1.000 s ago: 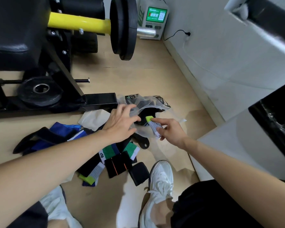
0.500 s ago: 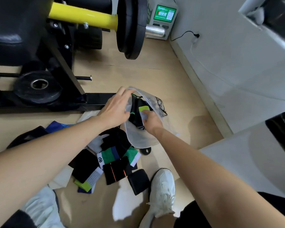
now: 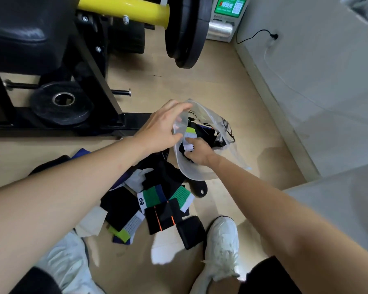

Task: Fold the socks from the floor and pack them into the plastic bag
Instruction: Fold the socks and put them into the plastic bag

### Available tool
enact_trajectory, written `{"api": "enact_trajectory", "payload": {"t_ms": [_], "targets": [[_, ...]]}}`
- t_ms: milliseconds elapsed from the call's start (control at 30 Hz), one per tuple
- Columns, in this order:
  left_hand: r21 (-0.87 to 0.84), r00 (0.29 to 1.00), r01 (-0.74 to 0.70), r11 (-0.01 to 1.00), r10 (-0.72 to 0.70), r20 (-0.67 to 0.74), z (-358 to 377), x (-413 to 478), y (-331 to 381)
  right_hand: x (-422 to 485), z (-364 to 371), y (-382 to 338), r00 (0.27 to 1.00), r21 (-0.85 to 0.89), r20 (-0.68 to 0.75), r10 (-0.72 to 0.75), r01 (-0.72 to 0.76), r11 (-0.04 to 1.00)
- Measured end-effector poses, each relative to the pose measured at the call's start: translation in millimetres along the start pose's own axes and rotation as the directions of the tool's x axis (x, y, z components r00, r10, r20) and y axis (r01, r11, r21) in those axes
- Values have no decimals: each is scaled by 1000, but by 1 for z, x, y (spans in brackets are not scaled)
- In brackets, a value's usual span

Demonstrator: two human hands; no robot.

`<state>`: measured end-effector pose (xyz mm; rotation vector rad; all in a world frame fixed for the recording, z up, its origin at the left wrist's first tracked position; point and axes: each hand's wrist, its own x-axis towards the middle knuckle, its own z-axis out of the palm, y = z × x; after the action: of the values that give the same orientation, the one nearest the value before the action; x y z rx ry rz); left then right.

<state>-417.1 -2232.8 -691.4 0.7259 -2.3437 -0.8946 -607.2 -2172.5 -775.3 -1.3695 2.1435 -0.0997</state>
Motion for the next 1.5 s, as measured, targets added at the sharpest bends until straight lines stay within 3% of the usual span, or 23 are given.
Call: {"api": "enact_trajectory", "payload": {"t_ms": [100,167,200,267,367,567,667,800,933,1067,1200,1367,1500], "targets": [[6,1000,-9,1000,9,17,-1,-4,-1,-41,-2,-16,945,112,-295,-140,179,977],[17,999,-20,1000,20,39,-2,-9,-1,-85,0,-29,822,86,-495,-282,369,925],[29,998,-26,999,25,54,-3,-12,-1,-107,4,-34,766,49,-530,-363,455,889],[51,996,-29,998,25,81,-4,-20,-2,-140,19,-41,714,-11,-472,-517,581,814],[78,992,-56,995,46,120,-5,-33,-5,-154,56,-40,768,-34,-208,-606,613,789],[308,986,-158,938,134,100,-14,-80,-17,-132,124,-30,883,-210,245,-399,450,868],[347,991,-119,930,91,96,-15,-108,-32,-124,144,-21,901,-380,291,-321,417,826],[365,990,-92,926,46,132,-12,-129,-47,-126,161,-16,911,-613,248,-329,411,675],[347,984,-123,930,69,164,-8,-128,-48,-129,164,-9,888,-674,239,-394,443,590],[312,986,-109,944,62,157,-7,-124,-41,-130,159,-3,874,-566,263,-409,483,668],[232,995,-7,973,-16,96,-8,-118,-38,-140,133,-11,877,-177,306,-370,434,883],[124,995,69,990,-78,67,-14,-96,-23,-152,65,-40,881,16,120,-458,460,888],[74,987,120,990,-127,96,-28,-77,-2,-161,2,-52,924,200,-2,-382,375,905]]}}
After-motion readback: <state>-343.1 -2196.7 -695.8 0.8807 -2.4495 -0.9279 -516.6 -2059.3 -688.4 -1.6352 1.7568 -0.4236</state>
